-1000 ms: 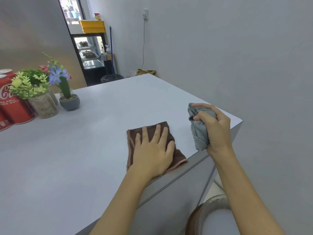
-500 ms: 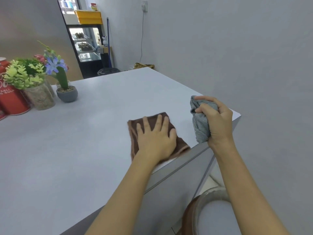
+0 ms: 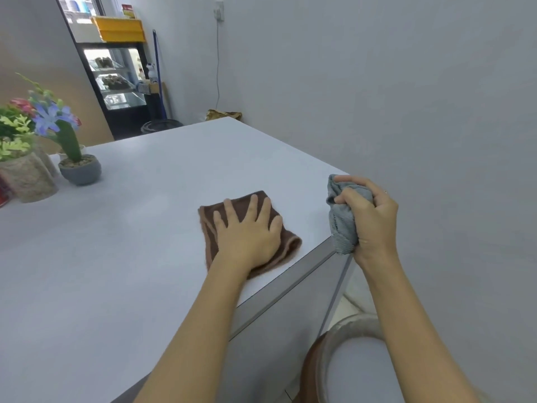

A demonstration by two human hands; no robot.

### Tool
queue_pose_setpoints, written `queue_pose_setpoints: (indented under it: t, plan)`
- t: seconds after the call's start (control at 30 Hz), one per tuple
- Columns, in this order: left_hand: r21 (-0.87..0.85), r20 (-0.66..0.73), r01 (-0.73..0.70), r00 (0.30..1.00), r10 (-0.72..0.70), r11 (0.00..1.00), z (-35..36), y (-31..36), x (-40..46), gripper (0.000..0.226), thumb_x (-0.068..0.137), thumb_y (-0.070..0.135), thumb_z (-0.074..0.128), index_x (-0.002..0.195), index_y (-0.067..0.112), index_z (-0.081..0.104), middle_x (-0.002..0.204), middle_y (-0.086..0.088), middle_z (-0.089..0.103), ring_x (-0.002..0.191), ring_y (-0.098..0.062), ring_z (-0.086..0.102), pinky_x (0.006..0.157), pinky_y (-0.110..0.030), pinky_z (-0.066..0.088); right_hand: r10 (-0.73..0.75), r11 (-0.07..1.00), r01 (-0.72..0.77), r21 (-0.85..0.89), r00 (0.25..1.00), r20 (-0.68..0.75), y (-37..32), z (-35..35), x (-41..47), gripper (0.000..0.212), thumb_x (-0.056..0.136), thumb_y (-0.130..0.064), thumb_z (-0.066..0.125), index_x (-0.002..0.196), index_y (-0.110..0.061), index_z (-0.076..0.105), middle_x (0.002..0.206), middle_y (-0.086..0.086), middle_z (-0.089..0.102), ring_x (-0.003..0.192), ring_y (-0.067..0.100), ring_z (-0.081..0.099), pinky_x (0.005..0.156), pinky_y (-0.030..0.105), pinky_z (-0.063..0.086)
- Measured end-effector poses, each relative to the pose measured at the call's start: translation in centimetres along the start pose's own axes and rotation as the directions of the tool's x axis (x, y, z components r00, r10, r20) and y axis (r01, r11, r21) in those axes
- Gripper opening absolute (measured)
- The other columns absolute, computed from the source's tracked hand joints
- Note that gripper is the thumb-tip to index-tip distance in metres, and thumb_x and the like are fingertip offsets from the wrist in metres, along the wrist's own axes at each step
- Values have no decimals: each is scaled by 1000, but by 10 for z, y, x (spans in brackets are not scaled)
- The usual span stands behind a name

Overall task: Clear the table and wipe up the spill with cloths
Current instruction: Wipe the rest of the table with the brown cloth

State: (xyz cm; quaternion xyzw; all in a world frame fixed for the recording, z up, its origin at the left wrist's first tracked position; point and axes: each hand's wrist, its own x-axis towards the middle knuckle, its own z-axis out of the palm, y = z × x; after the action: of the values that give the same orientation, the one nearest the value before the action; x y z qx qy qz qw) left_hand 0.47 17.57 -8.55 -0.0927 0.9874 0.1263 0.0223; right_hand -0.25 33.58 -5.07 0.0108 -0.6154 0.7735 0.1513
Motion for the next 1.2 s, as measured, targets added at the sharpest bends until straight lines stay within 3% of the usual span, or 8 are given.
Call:
queue_pose_setpoints:
  t: [0.17, 0.33, 0.47, 0.57, 0.67, 0.77, 0.93, 1.2]
  plan:
    - [1, -11, -18, 1000, 18, 1000, 4, 36, 18, 59, 96, 52, 10, 150, 31, -3, 158, 4, -10, 137, -49, -20, 107, -63, -16, 11, 1000, -10, -30, 999, 39, 8, 3, -4, 24, 69, 5, 59, 77, -14, 72, 83, -4, 70, 77, 15, 63, 68, 28, 51]
    - [-74, -65, 71, 995, -75, 995, 10, 17, -29, 69, 96, 54, 7, 150, 15, -9, 158, 0, -14, 141, -35, -22, 114, -50, -14, 17, 1000, -15, -25, 995, 101, 12, 15, 0, 24, 66, -2, 59, 73, -21, 73, 87, -3, 71, 82, 19, 64, 69, 30, 52]
    - [1, -41, 134, 990, -134, 991, 2, -2, -21, 68, 97, 48, 14, 151, 12, -6, 158, -4, -15, 141, -35, -21, 115, -48, -12, 22, 1000, -20, -23, 992, 124, 14, 27, 3, 24, 61, -7, 59, 73, -22, 73, 86, -2, 70, 81, 22, 64, 69, 31, 52]
    - [-27, -33, 150, 988, -150, 988, -5, 5, 13, 71, 95, 52, 17, 151, 14, -3, 158, -4, -11, 140, -42, -20, 113, -55, -13, 23, 1000, -21, -15, 990, 137, 15, 25, 1, 25, 62, -6, 59, 74, -21, 73, 86, -1, 70, 78, 21, 64, 66, 30, 52]
    - [16, -21, 16, 1000, -16, 1000, -1, 26, 21, 74, 92, 63, 13, 151, 22, -3, 159, 1, -9, 138, -46, -21, 109, -60, -15, 14, 1000, -16, 21, 993, 118, 12, 16, 2, 27, 69, 3, 58, 77, -18, 73, 90, 3, 70, 80, 20, 64, 68, 30, 52]
    - [36, -54, -57, 997, 59, 998, 9, 30, -4, 71, 92, 63, 12, 151, 27, -1, 159, 3, -9, 139, -43, -21, 111, -58, -14, 7, 999, -11, 52, 997, 76, 9, 14, 8, 30, 73, 10, 55, 78, -15, 71, 83, 0, 68, 70, 12, 62, 64, 25, 50]
    - [44, -73, 116, 991, -113, 992, 8, 4, -27, 70, 92, 62, 10, 151, 26, -3, 158, 1, -14, 140, -39, -22, 112, -53, -15, 5, 999, -10, 48, 995, 98, 6, 16, 13, 31, 73, 10, 55, 76, -16, 71, 79, -1, 66, 67, 15, 60, 58, 24, 50]
    - [9, -18, 100, 995, -100, 995, 5, 31, 25, 71, 91, 63, 11, 151, 27, -4, 158, 2, -12, 136, -48, -24, 108, -61, -17, 12, 1000, -12, 2, 999, 32, 9, -16, 16, 27, 72, 8, 57, 80, -13, 72, 80, 1, 67, 67, 14, 62, 63, 28, 49]
